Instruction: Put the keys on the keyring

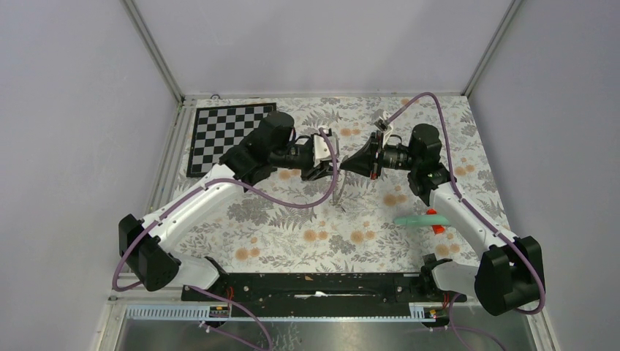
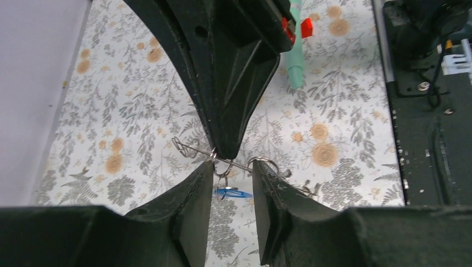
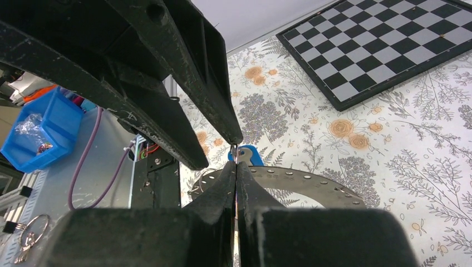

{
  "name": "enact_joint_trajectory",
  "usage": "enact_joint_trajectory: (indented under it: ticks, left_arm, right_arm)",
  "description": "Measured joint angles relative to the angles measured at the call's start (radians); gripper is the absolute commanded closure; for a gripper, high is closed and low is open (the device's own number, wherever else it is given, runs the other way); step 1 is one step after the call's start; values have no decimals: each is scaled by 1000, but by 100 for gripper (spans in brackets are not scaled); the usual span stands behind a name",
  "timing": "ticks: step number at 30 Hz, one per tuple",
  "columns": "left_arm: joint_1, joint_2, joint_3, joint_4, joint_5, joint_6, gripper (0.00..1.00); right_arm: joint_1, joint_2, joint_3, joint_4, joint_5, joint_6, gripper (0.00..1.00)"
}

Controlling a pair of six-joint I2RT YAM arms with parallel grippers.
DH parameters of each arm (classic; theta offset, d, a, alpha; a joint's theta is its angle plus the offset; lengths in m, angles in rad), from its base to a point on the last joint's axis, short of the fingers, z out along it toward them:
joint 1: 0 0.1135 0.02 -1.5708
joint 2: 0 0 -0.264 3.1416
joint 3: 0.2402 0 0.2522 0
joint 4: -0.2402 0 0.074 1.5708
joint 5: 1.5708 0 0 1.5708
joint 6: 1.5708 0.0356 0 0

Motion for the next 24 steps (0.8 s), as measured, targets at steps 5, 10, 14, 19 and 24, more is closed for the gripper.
enact_joint_trajectory:
  ticks: [5,10,14,19,24]
  left_arm:
    - [-1,0,0,-16,-45,55,64]
    - [-1,0,0,-42,-87,98,63]
    - [-1,0,0,-48,-102,120,71]
    - [-1,0,0,-49,-103,132,88]
    - [-2,0,0,-49,-103,140,100]
  right_arm:
    - [-2,0,0,0,10,8,100]
    - [-4,0,0,0,10,11,100]
    - [-6,0,0,0,10,11,100]
    - [-8,0,0,0,11,12,100]
    - [-10,0,0,2,18,27,100]
